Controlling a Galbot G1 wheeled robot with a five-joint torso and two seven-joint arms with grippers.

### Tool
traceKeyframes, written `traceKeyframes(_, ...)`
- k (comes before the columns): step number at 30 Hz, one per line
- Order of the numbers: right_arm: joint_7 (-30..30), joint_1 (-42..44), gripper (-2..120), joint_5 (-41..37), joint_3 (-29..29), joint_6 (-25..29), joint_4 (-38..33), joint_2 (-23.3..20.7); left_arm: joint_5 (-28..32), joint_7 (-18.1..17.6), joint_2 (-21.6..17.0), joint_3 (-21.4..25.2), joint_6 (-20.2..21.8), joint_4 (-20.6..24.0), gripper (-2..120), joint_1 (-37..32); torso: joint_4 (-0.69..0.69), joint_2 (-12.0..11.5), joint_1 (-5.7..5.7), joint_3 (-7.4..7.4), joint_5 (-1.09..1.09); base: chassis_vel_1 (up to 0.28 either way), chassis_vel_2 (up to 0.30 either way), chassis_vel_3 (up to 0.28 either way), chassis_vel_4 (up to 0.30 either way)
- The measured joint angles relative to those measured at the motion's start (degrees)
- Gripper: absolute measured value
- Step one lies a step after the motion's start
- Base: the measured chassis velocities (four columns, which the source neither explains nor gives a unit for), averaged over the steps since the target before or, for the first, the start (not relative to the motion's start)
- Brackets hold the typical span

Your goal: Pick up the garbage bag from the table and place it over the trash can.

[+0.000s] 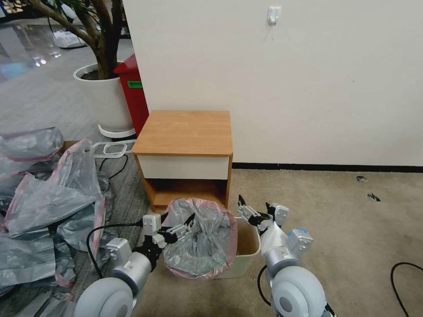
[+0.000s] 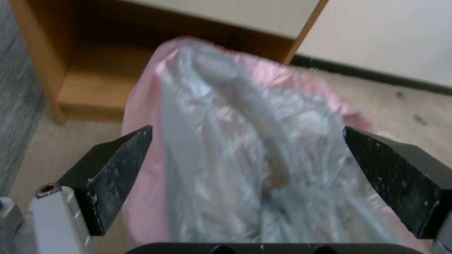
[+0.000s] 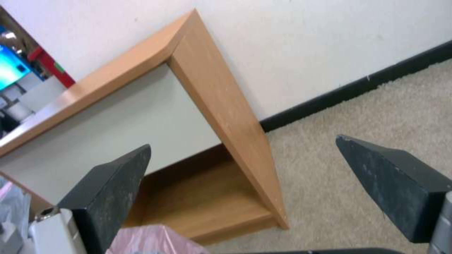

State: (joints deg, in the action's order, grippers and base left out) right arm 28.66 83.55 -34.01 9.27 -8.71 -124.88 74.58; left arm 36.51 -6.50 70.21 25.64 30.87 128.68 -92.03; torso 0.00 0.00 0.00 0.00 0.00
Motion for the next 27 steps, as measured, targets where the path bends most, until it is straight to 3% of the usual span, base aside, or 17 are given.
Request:
traceKeyframes(3, -0.3, 0.5, 100, 0.9, 0.0, 1.1, 0.0, 0.4, 1.5, -0.8, 0.7, -0.1, 3.3, -0.8, 100, 1.6, 0.0, 0.0, 0.0, 0.0, 0.0, 0.0, 0.0, 0.0, 0.0)
traceKeyframes(10, -0.8, 2.2, 100, 2.1, 0.5, 2.9, 0.0, 0.3, 2.6, -0.8, 1.1, -0.6, 6.5, -3.2, 100, 4.3, 0.0, 0.0, 0.0, 0.0, 0.0, 0.0, 0.0, 0.0, 0.0)
traceKeyframes(23, -1.0, 3.9, 100, 2.4, 2.6, 3.9, -0.5, -0.1, -0.1, -0.9, 1.5, -1.6, 8.2, -6.8, 100, 6.8, 0.0, 0.0, 0.0, 0.0, 0.0, 0.0, 0.0, 0.0, 0.0)
traceKeyframes(27, -1.0, 4.3, 100, 2.6, 3.0, 3.9, -0.5, -0.1, -1.7, -0.9, 1.5, -0.7, 7.8, -4.9, 100, 5.0, -0.01, 0.0, 0.0, 0.0, -0.01, 0.0, 0.0, 0.0, 0.0)
